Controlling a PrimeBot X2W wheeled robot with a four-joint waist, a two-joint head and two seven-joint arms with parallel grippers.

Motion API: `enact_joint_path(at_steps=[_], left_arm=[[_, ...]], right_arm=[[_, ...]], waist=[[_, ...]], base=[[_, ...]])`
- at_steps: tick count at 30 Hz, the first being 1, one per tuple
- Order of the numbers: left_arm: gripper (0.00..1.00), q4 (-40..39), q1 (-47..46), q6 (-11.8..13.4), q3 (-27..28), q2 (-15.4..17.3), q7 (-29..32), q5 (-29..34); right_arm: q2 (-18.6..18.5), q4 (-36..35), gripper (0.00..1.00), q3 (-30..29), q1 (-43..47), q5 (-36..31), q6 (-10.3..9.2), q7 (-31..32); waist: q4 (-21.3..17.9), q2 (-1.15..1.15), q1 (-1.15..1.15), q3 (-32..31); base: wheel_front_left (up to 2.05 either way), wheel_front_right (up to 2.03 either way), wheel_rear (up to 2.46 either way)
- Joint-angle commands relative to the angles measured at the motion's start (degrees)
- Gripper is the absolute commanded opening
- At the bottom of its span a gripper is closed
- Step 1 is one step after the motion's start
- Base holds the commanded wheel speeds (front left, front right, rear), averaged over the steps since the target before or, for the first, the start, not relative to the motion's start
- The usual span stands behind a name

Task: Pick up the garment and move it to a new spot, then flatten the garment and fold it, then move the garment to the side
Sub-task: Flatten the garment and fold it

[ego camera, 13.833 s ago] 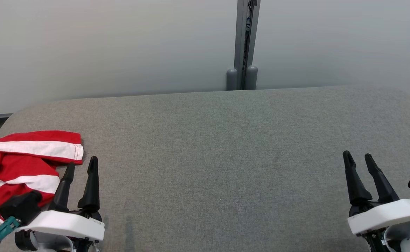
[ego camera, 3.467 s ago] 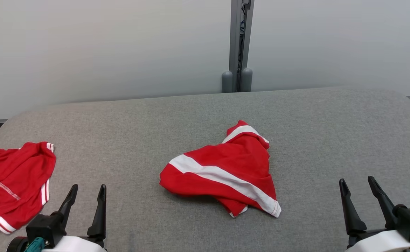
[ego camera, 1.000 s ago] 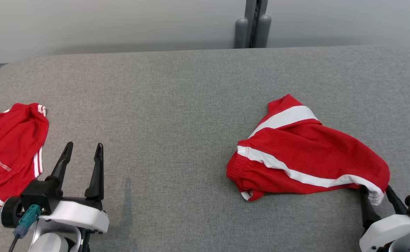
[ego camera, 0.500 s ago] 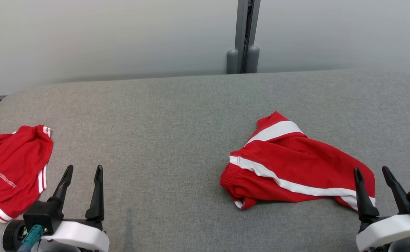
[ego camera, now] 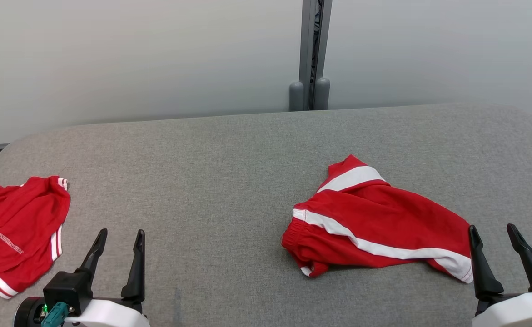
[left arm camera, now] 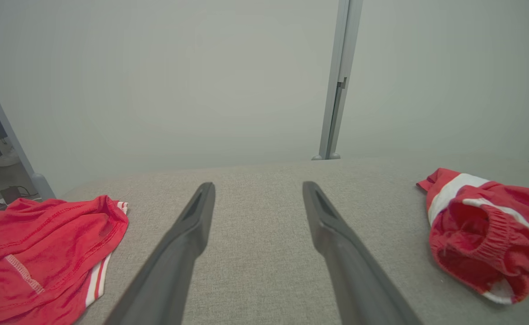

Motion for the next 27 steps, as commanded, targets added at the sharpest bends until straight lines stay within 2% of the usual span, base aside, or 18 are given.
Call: enact_joint_path(at_steps=[1,10,14,20,27], left_arm=[[1.0,-0.16,0.28,0.19,-0.08,0.47,0.11,0.1],[1.0,-0.29,-1.42,-0.55,-1.42,0.46,0.9,0.17],[1.0,-0.42,-3.31,-1.66,-2.81,0.27,1.79,0.6],[1.0,0.1,-11.53,-5.76,-7.94,-2.09,5.7,1.41],[1.0,4.57,-20.14,-10.68,-14.31,-7.23,12.2,0.33]], right_arm=[[-0.04,-0.46,1.0,-0.29,0.78,0.18,0.01,0.07],[0.0,-0.26,1.0,-0.29,0.72,1.86,0.01,-0.17],[0.0,-0.03,1.0,-0.13,0.36,2.3,0.01,-0.34],[-0.01,-0.05,1.0,1.19,-1.07,2.64,0.01,-0.62],[-0.04,1.12,1.0,3.27,-3.15,3.01,0.01,-1.37]], waist=[[-0.02,0.0,0.0,0.06],[0.05,0.0,0.0,0.08],[0.06,0.0,0.0,0.34],[-0.83,0.0,0.0,3.07],[-4.14,0.0,0.0,6.36]], base=[[0.0,0.0,0.0],[0.0,0.0,0.0],[0.0,0.0,0.0],[0.0,0.0,0.0],[0.0,0.0,0.0]])
